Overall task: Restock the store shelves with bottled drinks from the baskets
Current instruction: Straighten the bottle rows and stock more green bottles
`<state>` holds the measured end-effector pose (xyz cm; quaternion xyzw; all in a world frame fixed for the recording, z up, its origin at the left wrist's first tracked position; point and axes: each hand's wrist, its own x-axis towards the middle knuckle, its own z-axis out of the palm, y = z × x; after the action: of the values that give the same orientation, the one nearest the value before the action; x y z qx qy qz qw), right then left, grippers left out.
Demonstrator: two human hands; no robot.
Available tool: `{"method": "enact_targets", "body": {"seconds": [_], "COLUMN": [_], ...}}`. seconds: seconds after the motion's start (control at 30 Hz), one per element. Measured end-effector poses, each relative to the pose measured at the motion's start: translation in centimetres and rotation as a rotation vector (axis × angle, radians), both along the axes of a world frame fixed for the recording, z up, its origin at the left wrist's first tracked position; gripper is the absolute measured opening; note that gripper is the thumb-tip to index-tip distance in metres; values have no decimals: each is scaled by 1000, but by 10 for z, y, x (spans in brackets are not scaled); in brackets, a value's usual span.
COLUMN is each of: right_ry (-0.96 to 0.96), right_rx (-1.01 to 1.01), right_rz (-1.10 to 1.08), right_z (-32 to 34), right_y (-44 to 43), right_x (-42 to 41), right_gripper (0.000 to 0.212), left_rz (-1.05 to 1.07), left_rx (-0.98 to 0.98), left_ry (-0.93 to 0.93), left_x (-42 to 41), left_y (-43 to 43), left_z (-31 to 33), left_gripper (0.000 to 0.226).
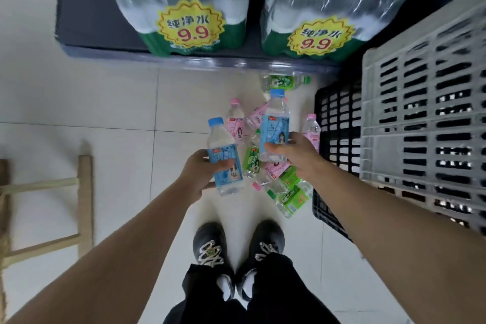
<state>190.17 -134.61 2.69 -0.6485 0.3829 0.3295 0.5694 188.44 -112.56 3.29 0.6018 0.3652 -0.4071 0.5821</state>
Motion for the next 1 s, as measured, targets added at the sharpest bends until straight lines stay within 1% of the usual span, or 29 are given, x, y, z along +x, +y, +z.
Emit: {"method": "enact_targets", "body": {"seconds": [0.1, 0.27, 0.43, 0.53, 0.6, 0.73, 0.9, 1.0], "right_ry": [-71, -166, -257, -307, -341, -453, -597, -680], "right_rx": [-16, 10, 6, -10, -8, 8, -4, -16], "right_rz": [45, 59, 121, 126, 135, 178, 188, 190], "right_z": [63, 165, 265, 326, 364, 446, 528, 578], "right_y": [8, 13, 14, 14, 13, 7, -1, -7], "right_x": [7, 32, 53, 59, 59, 62, 66, 67], "right_gripper": [39, 43, 59, 61, 60, 58, 68, 63], "left_rz": [19, 31, 54, 38, 32, 2, 7, -12], "left_rx": [-8, 3, -3, -10, -15, -36, -68, -78], "left_ry": [-67, -176, -287, -348, -389, -511, -666, -763], "left_x": [8, 26, 45, 50, 52, 62, 69, 73], "left_y": [3, 9, 13, 12, 11, 6, -4, -10], "left_z": [62, 163, 274, 335, 372, 449, 535, 581], "left_gripper": [44, 42, 43, 38, 35, 38, 37, 38]}}
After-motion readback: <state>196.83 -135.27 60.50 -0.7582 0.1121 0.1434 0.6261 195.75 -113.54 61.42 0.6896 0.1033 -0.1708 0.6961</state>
